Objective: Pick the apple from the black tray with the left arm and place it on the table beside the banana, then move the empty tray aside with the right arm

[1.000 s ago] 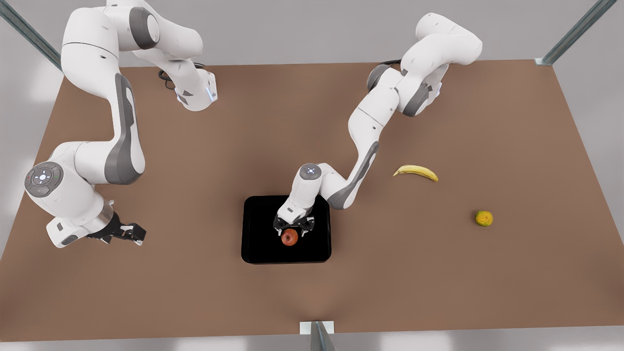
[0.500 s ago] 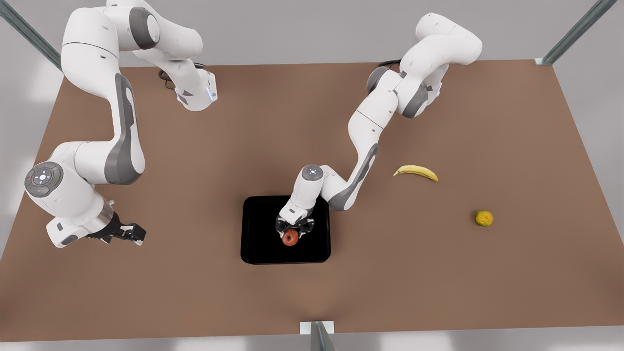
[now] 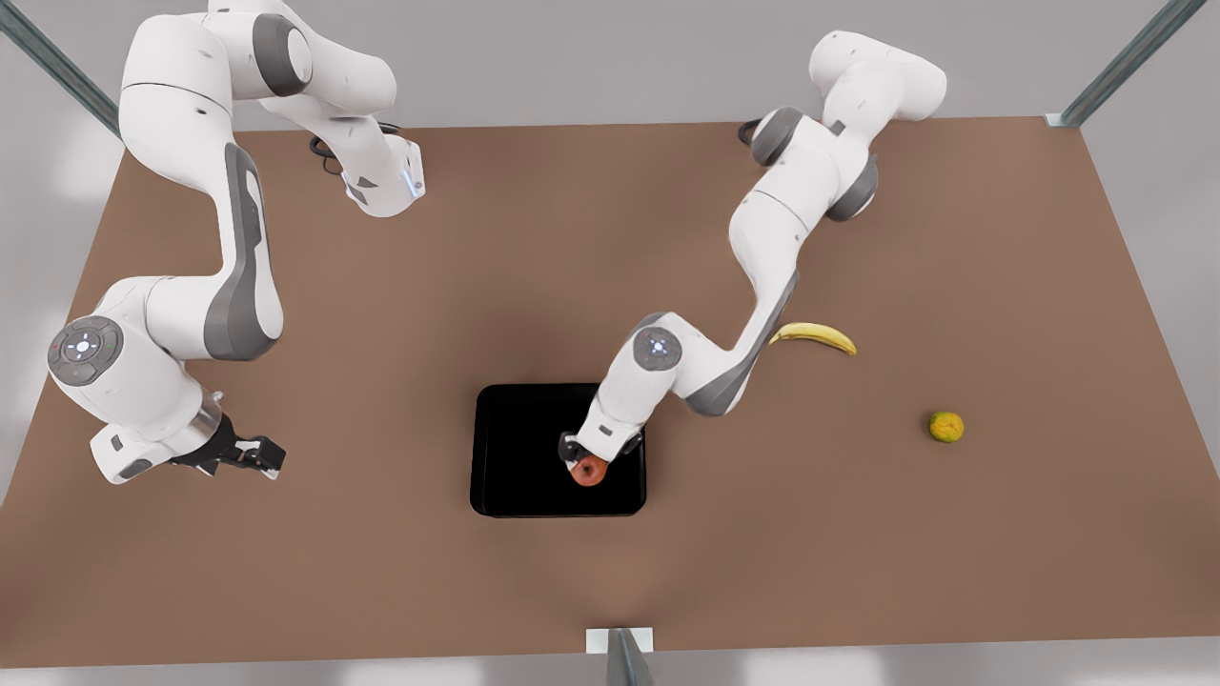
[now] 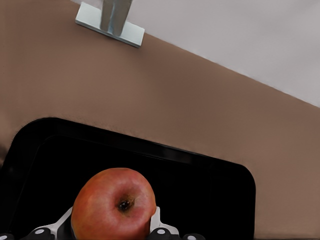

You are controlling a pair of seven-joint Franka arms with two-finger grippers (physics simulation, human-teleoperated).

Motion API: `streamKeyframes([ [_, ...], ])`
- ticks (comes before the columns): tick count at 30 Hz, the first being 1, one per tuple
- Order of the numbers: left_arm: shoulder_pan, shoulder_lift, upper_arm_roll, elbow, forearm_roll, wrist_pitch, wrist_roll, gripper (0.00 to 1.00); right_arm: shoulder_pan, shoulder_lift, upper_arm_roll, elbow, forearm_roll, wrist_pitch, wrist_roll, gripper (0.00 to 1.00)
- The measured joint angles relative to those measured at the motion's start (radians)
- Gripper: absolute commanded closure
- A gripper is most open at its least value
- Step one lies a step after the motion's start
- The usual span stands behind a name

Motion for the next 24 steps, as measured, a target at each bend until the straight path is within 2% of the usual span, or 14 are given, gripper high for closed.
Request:
streamKeyframes([
  [2, 0.046, -0.068, -0.015, -0.053, 0.000, -0.103, 0.033, 0.33, 0.027, -0.081, 0.051, -0.001, 0.006, -0.109, 0.005, 0.00],
  [4, 0.150, -0.183, -0.069, -0.192, -0.001, -0.179, 0.067, 0.33, 0.045, -0.160, 0.113, -0.002, 0.035, -0.233, 0.015, 0.00],
  [7, 0.287, -0.275, -0.106, -0.316, -0.001, -0.256, 0.124, 0.33, 0.046, -0.211, 0.216, 0.002, 0.072, -0.378, 0.029, 0.00],
  [8, 0.339, -0.294, -0.110, -0.353, -0.001, -0.275, 0.148, 0.33, 0.051, -0.208, 0.256, 0.002, 0.078, -0.415, 0.042, 0.06],
  [9, 0.399, -0.321, -0.112, -0.404, -0.001, -0.290, 0.176, 0.33, 0.083, -0.179, 0.277, 0.002, 0.085, -0.440, 0.062, 0.00],
  [11, 0.535, -0.412, -0.114, -0.581, -0.003, -0.294, 0.243, 0.33, 0.117, -0.103, 0.295, -0.031, 0.114, -0.444, 0.103, 0.00],
  [13, 0.674, -0.490, -0.118, -0.769, -0.003, -0.254, 0.319, 0.33, 0.116, -0.057, 0.299, -0.145, 0.132, -0.382, 0.148, 0.00],
  [15, 0.764, -0.492, -0.115, -0.823, 0.001, -0.216, 0.397, 0.33, 0.110, -0.011, 0.299, -0.185, 0.139, -0.310, 0.195, 0.00],
  [18, 0.805, -0.432, -0.099, -0.816, 0.032, -0.162, 0.503, 0.33, 0.096, 0.047, 0.297, -0.177, 0.131, -0.215, 0.255, 0.00],
  [20, 0.806, -0.406, -0.090, -0.802, 0.059, -0.135, 0.565, 0.00, 0.096, 0.094, 0.297, -0.149, 0.104, -0.155, 0.290, 0.00],
  [24, 0.798, -0.431, -0.092, -0.796, 0.093, -0.109, 0.668, 0.00, 0.095, 0.187, 0.297, -0.127, 0.041, -0.048, 0.346, 0.00],
])
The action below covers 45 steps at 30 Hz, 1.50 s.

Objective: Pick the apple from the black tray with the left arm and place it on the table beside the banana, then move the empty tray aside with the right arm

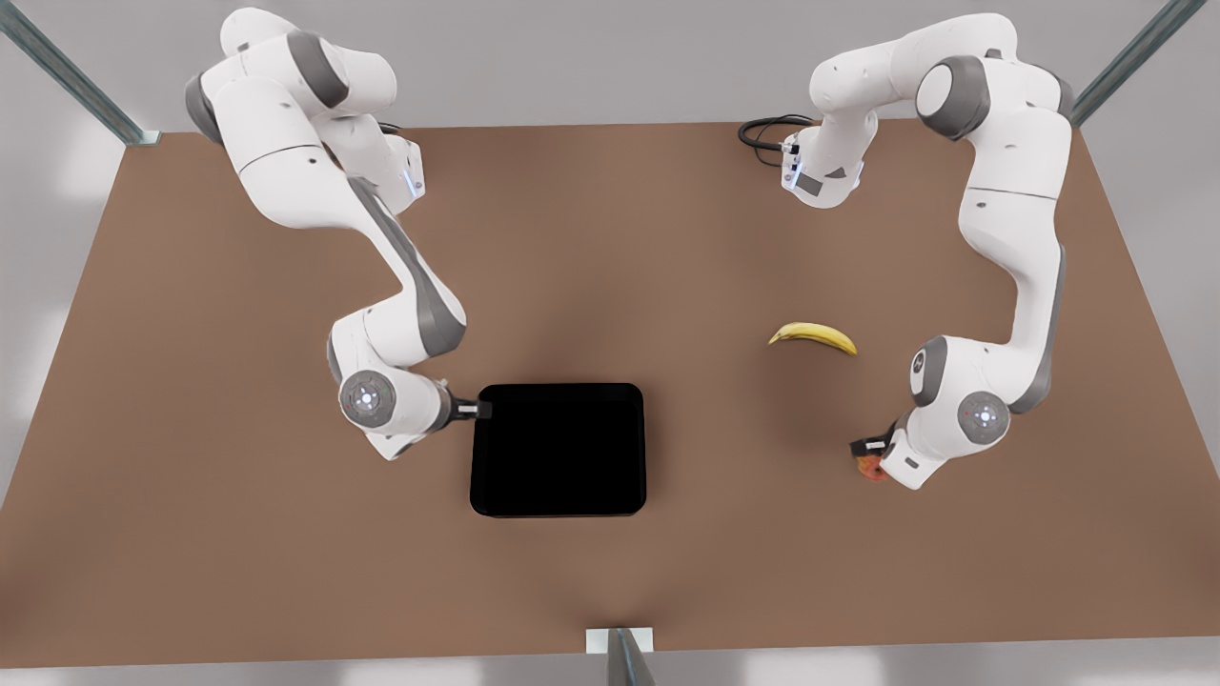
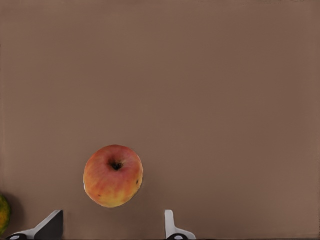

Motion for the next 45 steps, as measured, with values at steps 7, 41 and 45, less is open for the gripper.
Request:
streamKeyframes([
  [7, 0.024, -0.254, -0.023, 0.311, -0.115, -0.292, 0.084, 0.00, 0.003, 0.097, 0.003, 0.002, -0.071, 0.145, 0.047, 0.00],
  [41, -0.138, -0.339, 0.366, 0.186, -0.310, -0.350, 0.226, 0.00, -0.005, 0.145, 0.036, 0.015, -0.093, 0.244, -0.030, 0.91],
  [45, -0.116, -0.339, 0.366, 0.186, -0.311, -0.349, 0.238, 0.00, -0.040, 0.031, 0.018, 0.015, -0.083, 0.154, -0.063, 0.91],
])
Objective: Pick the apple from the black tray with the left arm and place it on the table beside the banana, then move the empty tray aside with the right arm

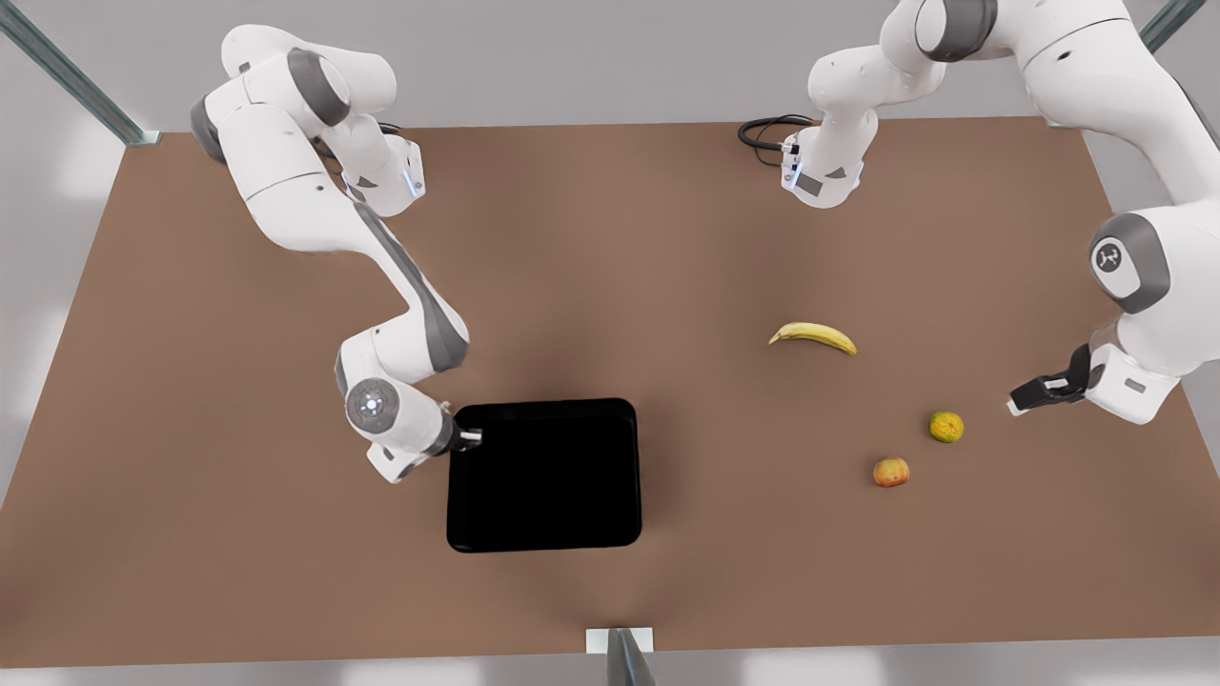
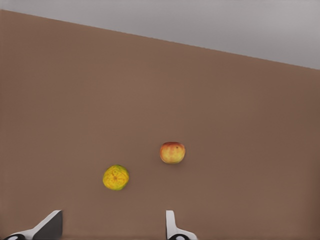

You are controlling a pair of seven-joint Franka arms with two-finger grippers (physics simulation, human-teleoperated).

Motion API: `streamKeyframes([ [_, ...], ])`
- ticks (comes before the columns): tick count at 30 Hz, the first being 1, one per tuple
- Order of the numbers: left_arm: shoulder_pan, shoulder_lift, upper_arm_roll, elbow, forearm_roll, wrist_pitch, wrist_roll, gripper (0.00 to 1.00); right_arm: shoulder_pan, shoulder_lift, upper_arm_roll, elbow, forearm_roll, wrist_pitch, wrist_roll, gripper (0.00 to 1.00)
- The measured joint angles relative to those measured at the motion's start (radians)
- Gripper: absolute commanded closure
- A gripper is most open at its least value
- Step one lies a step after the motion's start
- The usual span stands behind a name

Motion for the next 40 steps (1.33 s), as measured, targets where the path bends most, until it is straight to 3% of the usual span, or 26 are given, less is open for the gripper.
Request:
streamKeyframes([
  [6, 0.009, -0.001, 0.000, -0.001, -0.002, 0.001, 0.012, 0.00, -0.025, -0.079, -0.234, 0.068, 0.023, -0.189, -0.164, 0.91],
  [10, 0.006, -0.001, -0.001, -0.002, -0.003, 0.000, 0.017, 0.00, -0.060, 0.018, -0.377, 0.232, 0.042, -0.253, -0.339, 0.91],
  [14, 0.006, -0.001, -0.002, -0.001, -0.002, 0.000, 0.022, 0.00, -0.100, 0.136, -0.434, 0.299, 0.101, -0.207, -0.525, 0.91],
  [21, -0.004, 0.000, -0.009, 0.012, 0.000, 0.000, 0.029, 0.00, -0.106, 0.255, -0.443, 0.304, 0.163, -0.070, -0.780, 0.89],
  [23, -0.005, 0.000, -0.009, 0.013, 0.000, 0.000, 0.030, 0.00, -0.105, 0.264, -0.441, 0.304, 0.167, -0.048, -0.835, 0.80],
  [24, -0.006, 0.000, -0.008, 0.013, 0.001, 0.000, 0.031, 0.00, -0.104, 0.266, -0.440, 0.304, 0.166, -0.039, -0.857, 0.46],
  [26, -0.007, 0.000, -0.009, 0.013, 0.001, 0.000, 0.032, 0.00, -0.102, 0.264, -0.441, 0.305, 0.162, -0.024, -0.892, 0.00],
  [28, -0.008, 0.000, -0.009, 0.013, 0.002, 0.000, 0.032, 0.00, -0.099, 0.228, -0.438, 0.305, 0.146, -0.023, -0.916, 0.00],
  [31, -0.009, 0.000, -0.009, 0.013, 0.003, 0.000, 0.034, 0.00, -0.084, 0.030, -0.409, 0.306, 0.134, -0.117, -0.942, 0.00],
  [34, -0.009, 0.000, -0.009, 0.013, 0.003, 0.000, 0.035, 0.00, -0.076, -0.165, -0.262, 0.301, 0.084, -0.270, -0.934, 0.00],
  [40, -0.009, 0.000, -0.009, 0.013, 0.004, 0.000, 0.036, 0.00, -0.086, -0.204, -0.251, 0.289, 0.019, -0.471, -0.897, 0.00],
])
